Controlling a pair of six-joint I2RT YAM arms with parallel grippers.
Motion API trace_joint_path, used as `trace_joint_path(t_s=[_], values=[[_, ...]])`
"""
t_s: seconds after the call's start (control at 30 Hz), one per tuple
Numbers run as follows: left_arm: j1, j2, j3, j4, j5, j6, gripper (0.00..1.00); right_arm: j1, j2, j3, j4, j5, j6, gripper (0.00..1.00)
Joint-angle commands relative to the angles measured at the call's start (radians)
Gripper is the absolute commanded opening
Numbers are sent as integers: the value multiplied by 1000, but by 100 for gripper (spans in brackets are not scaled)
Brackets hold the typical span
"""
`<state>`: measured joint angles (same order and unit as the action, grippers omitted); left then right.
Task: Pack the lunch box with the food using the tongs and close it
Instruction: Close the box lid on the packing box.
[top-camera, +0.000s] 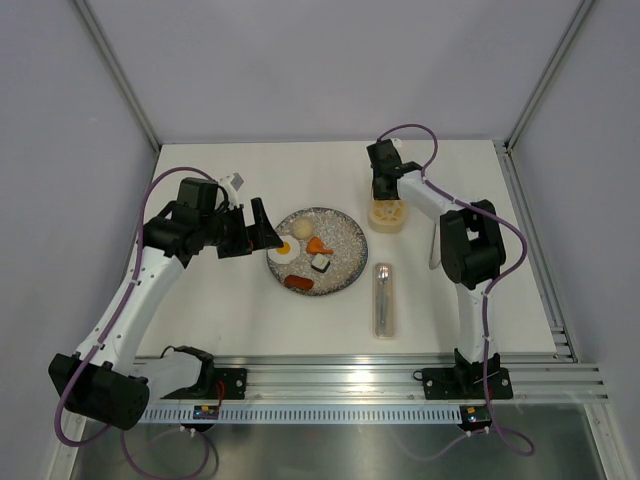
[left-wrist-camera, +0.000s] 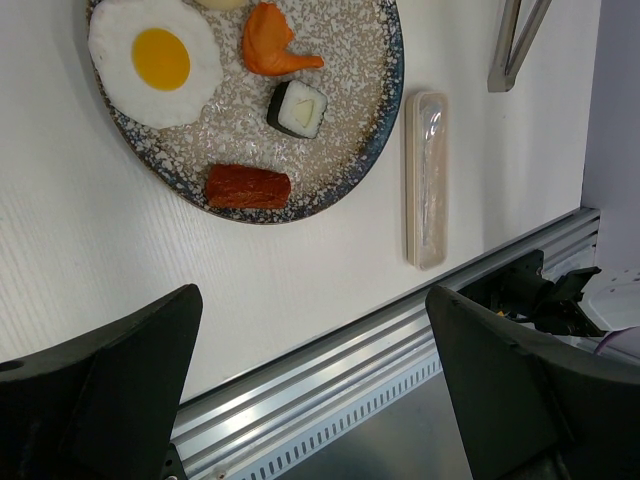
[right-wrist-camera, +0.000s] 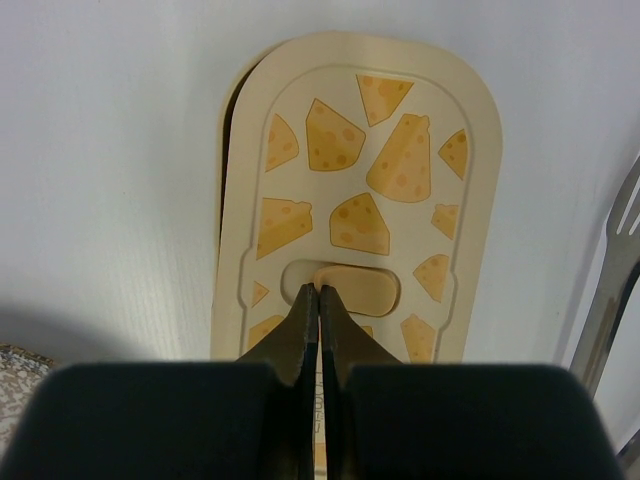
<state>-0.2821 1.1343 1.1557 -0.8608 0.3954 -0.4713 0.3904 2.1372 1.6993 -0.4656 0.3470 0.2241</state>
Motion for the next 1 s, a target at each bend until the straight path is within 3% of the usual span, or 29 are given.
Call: trace_joint_path(t_s=[0.0,0.5,0.97], values=[[4,-1,-4,45,19,7,99,2,-59,-13,18,-26,-9,0],[6,-4,-5,49,20,3,99,10,-122,-72,82,-23,-40,0],[6,-4,-5,46,20,2,99,15,-86,-66,84,-37,-57,0]])
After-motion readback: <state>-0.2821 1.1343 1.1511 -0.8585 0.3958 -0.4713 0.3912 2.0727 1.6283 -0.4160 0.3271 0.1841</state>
